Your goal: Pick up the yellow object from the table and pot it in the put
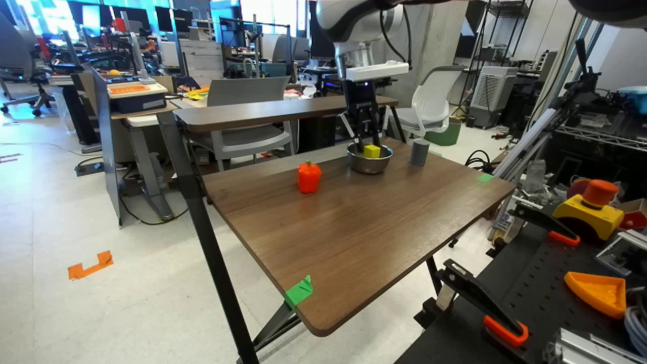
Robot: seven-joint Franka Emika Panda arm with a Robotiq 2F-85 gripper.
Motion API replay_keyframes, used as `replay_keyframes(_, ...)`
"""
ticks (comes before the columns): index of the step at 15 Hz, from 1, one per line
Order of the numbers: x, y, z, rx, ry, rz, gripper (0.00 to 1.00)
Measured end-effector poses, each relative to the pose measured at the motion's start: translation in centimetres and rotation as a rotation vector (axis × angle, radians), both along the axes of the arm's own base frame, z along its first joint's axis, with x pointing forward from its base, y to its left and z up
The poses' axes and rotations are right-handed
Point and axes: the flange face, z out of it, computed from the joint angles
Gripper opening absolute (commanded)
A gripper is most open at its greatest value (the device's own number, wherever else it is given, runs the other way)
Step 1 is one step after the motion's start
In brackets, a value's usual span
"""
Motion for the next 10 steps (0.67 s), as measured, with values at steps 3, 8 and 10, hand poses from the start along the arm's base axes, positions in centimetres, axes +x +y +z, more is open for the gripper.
replay_keyframes(3, 0.4, 0.0, 1.2, -0.001, -0.026, 0.001, 1.00)
replay_keyframes(8, 1.2, 0.1, 4.7, 0.010, -0.083, 0.019, 1.00)
replay_keyframes(10, 1.3, 0.0, 5.1, 0.009, -0.087, 0.018, 1.00)
